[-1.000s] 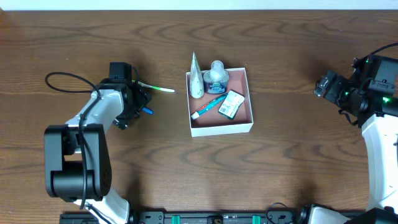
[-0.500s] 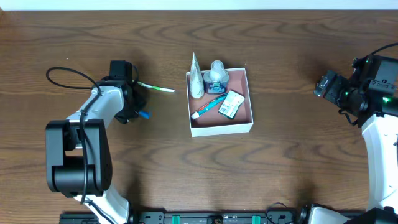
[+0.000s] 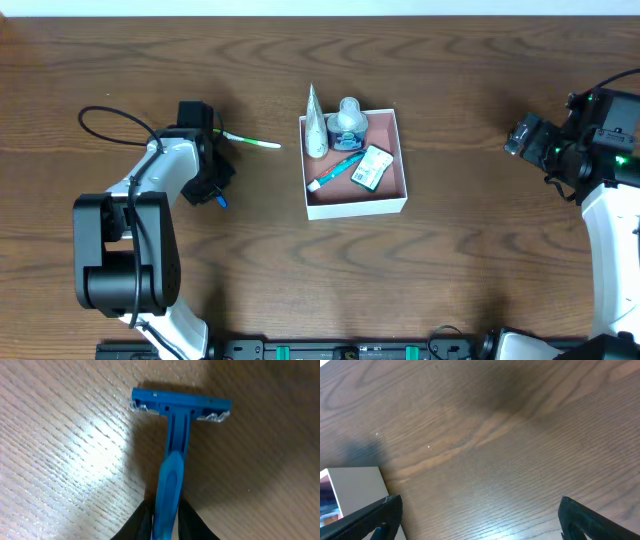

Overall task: Pack container
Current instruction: 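Lower the left gripper onto the razor handle and grasp it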

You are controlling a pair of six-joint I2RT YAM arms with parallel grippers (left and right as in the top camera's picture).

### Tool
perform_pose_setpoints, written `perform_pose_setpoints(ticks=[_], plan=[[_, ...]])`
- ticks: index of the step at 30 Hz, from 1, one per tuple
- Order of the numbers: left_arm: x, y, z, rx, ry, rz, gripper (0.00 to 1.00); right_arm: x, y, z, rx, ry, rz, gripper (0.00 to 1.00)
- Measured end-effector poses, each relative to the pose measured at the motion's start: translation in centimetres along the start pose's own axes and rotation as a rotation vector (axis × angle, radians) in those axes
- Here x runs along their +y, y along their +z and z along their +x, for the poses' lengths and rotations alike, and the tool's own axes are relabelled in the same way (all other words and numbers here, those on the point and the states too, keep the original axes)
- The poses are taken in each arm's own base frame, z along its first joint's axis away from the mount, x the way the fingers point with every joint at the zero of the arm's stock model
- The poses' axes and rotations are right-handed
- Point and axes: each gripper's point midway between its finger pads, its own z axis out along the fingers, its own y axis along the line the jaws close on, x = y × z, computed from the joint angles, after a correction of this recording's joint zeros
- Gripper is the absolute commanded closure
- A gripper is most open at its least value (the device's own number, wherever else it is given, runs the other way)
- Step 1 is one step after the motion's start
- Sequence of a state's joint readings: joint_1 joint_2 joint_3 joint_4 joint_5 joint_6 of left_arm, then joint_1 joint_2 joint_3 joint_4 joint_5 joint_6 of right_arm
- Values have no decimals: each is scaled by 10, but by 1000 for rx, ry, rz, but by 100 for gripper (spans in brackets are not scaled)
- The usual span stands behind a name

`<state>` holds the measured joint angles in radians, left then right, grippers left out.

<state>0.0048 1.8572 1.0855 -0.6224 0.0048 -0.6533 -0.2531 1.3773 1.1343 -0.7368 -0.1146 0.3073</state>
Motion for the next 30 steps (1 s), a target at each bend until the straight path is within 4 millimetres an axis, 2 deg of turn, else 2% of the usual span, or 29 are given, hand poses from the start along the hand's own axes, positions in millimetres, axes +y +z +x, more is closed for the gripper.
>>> perform_pose_setpoints(ticks=[6, 8, 9, 11, 14, 17, 19, 20, 21, 22, 23, 25, 30], plan=[[-6, -4, 10, 59, 76, 38, 81, 0, 0, 0, 0, 0, 0, 1], [-9, -11, 12, 74, 107, 53, 81, 0, 0, 0, 0, 0, 0, 1], [-11, -16, 11, 72, 119, 65, 85, 0, 0, 0, 0, 0, 0, 1], [-17, -36, 6, 46, 153, 102, 89, 0, 0, 0, 0, 0, 0, 1], [-30, -86, -9, -57, 206, 190, 94, 0, 0, 0, 0, 0, 0, 1], [-36, -137, -19, -179, 241, 273, 94, 0, 0, 0, 0, 0, 0, 1], [-35, -163, -21, -245, 248, 311, 93, 0, 0, 0, 0, 0, 0, 1], [-33, -176, -21, -278, 250, 325, 89, 0, 0, 0, 0, 0, 0, 1], [-31, -182, -21, -296, 253, 326, 87, 0, 0, 0, 0, 0, 0, 1], [-28, -187, -21, -310, 250, 322, 83, 0, 0, 0, 0, 0, 0, 1], [-25, -189, -21, -316, 245, 314, 75, 0, 0, 0, 0, 0, 0, 1], [-21, -186, -21, -310, 235, 290, 69, 0, 0, 0, 0, 0, 0, 1], [-17, -156, -19, -228, 205, 217, 68, 0, 0, 0, 0, 0, 0, 1]])
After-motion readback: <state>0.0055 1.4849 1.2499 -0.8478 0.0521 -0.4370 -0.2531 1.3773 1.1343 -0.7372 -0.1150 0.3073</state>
